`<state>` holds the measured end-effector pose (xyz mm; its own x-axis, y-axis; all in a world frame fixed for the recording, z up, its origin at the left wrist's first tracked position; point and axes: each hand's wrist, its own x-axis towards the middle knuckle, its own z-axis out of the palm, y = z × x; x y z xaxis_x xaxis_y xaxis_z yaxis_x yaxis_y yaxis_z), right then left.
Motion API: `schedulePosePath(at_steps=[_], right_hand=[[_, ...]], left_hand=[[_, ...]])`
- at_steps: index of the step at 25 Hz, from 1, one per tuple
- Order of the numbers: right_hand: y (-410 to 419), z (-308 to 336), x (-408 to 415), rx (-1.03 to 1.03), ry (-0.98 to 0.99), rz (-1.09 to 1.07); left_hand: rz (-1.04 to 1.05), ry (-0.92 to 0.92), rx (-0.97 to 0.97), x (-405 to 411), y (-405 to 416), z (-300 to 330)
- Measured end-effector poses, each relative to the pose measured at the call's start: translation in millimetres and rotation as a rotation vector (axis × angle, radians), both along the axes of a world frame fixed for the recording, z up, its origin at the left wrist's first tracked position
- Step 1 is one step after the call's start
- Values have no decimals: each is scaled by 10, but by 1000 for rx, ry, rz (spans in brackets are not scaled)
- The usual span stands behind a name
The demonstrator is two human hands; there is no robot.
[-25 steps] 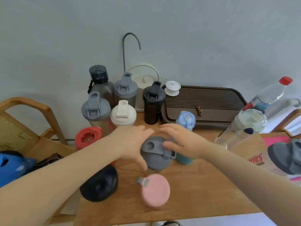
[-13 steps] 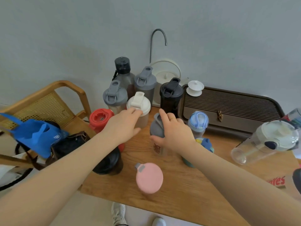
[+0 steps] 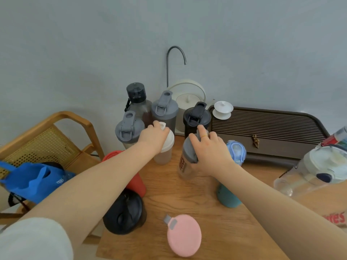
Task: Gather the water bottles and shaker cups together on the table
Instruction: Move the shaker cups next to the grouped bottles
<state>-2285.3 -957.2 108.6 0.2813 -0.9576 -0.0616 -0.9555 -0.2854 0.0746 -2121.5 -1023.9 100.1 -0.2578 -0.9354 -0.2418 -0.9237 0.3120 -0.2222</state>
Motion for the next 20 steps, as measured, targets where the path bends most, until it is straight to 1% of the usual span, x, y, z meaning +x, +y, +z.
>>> schedulePosePath(at_steps=[2, 5, 7, 11, 17, 20], right_hand=[[-33, -48, 31, -18, -18, 10], [-91, -85, 84, 113, -149, 38], [-87, -69, 78, 147, -215, 34], [81, -13, 55, 182, -183, 24], [309, 33, 106, 183, -133, 100], [391, 14, 206, 165, -91, 125]], left_hand=[[-22, 37, 31, 68, -61, 38], [-9, 140, 138, 154, -192, 116], [1, 198, 183, 172, -227, 117], [-9, 261, 256, 149, -244, 87], [-190, 300, 268, -129, -132, 23], [-230, 419, 383, -92, -131, 128]])
